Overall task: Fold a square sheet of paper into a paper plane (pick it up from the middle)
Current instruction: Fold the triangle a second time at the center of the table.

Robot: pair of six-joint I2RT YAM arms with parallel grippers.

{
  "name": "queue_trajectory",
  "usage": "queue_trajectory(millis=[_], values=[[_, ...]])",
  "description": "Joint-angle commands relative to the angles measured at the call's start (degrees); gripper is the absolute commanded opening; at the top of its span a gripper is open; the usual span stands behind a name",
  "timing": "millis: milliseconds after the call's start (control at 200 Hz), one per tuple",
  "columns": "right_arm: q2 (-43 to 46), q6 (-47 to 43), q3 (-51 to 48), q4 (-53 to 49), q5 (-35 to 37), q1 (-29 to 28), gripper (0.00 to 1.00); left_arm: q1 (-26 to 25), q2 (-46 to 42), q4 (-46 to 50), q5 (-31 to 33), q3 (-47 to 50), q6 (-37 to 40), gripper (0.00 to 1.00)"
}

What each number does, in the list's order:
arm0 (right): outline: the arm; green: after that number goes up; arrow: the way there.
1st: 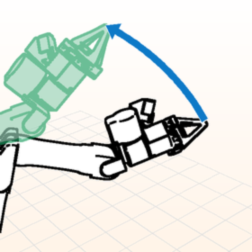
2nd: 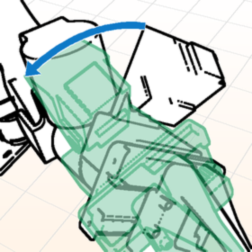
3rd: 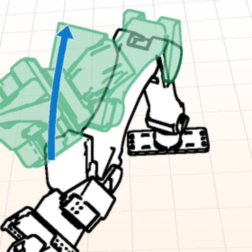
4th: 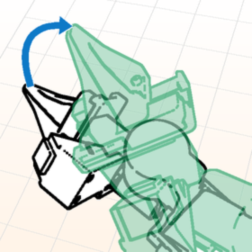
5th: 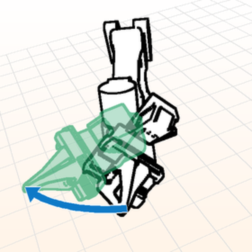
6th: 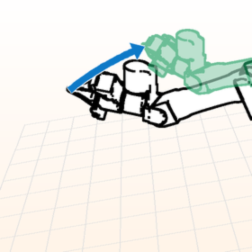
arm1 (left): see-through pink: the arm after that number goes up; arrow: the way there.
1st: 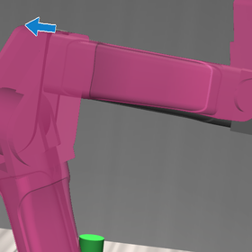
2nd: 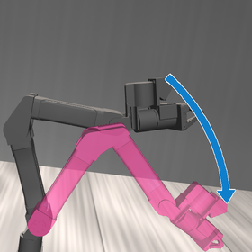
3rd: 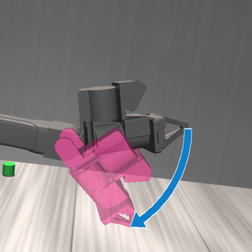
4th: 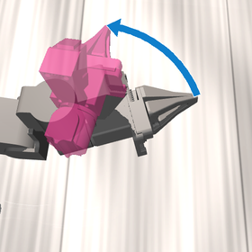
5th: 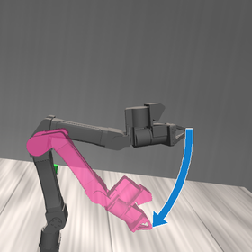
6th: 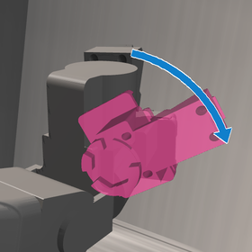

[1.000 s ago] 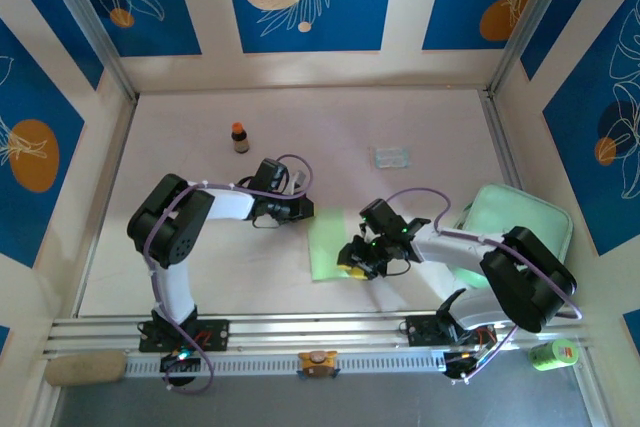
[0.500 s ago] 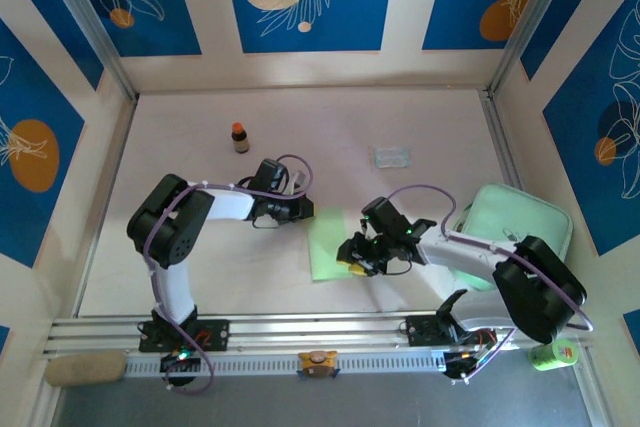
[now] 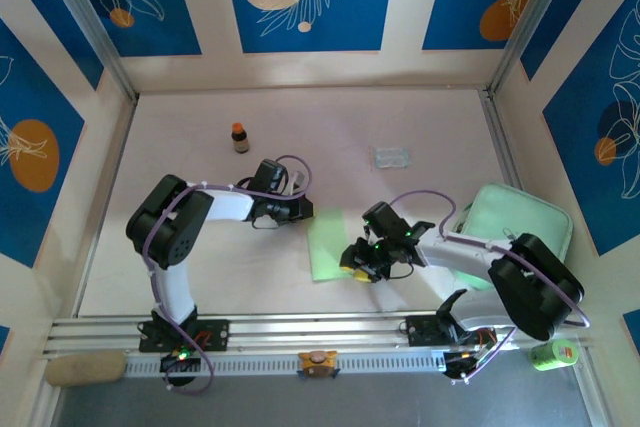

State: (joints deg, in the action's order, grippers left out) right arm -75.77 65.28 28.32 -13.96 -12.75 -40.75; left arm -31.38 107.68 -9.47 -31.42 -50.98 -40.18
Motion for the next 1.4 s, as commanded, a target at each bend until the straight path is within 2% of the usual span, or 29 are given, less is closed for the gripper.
queue_trajectory(millis=[0, 270, 520, 760, 1395], values=[[-1.8, 1.2, -0.8, 1.8, -1.8, -0.4, 0.44, 0.4, 0.3, 4.9, 1.6, 2.0, -0.3, 0.05], [-2.5, 1.9, 0.1, 8.2, -2.5, -0.7, 0.42, 0.4, 0.6, 4.5, 1.3, 2.0, -0.6, 0.05], [-2.8, 1.0, 1.3, 8.4, -2.6, -0.2, 0.42, 0.4, 0.5, 4.3, 1.2, 2.1, -0.6, 0.05], [0.4, 0.3, 1.9, 3.0, 0.1, -0.1, 0.42, 0.4, 0.6, 4.3, 1.1, 2.0, -0.5, 0.05], [2.4, 0.4, 5.9, -4.2, 0.3, -1.5, 0.41, 0.4, 0.6, 4.3, 0.9, 2.1, -0.6, 0.05]])
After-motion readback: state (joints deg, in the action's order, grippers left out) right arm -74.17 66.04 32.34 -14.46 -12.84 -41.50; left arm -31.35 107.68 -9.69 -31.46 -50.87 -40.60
